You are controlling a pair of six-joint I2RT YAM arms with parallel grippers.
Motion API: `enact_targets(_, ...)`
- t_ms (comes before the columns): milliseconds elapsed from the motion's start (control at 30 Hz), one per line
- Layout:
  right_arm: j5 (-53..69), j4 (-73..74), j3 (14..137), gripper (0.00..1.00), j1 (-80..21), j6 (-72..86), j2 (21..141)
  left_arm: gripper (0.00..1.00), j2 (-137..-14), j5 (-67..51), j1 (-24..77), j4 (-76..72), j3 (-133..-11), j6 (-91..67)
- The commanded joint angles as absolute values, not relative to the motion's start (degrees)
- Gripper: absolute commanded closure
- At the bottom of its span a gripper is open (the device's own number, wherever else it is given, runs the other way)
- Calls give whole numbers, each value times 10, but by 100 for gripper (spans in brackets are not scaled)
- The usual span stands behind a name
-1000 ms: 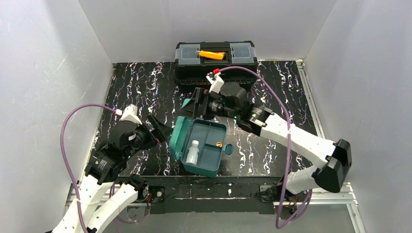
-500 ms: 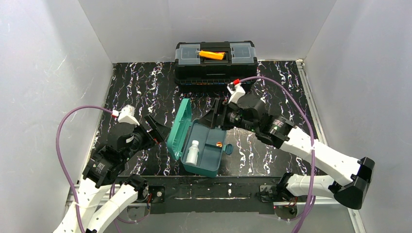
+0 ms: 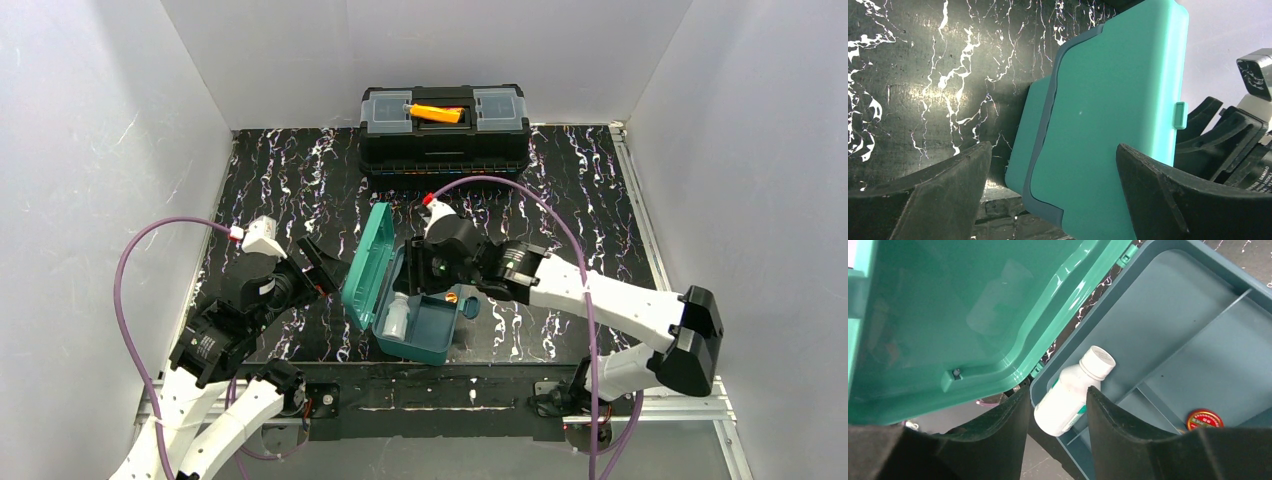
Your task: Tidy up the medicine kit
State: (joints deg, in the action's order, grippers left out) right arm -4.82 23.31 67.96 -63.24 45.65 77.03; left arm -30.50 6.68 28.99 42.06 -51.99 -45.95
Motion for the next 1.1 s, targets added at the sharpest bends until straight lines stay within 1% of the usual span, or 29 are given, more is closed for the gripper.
enact_targets(0,-75,237,736,50,-651,436,802,5,-300,81,288,426,-533,-444)
enact_targets(100,-73,223,738,52,-660,443,816,5,-301,79,288,426,-536,-440)
enact_targets(167,-64,213,739,55,-664,448,820,5,-301,78,288,426,-537,-439)
enact_targets(233,-62,214,744,55,-673,448,828,5,-303,77,288,425,-538,-437)
enact_targets(333,-66,229,750,55,-684,453,836,4,-306,77,288,426,-538,-433)
enact_targets(433,-59,214,741,53,-691,463,840,4,-308,75,289,423,-537,-433)
enact_targets(733,-41,194,735,53,-709,485,861,3,-304,75,288,423,-533,-435)
enact_targets(1067,-11,186,719,50,-726,499,871,3,-302,74,288,426,-535,-431)
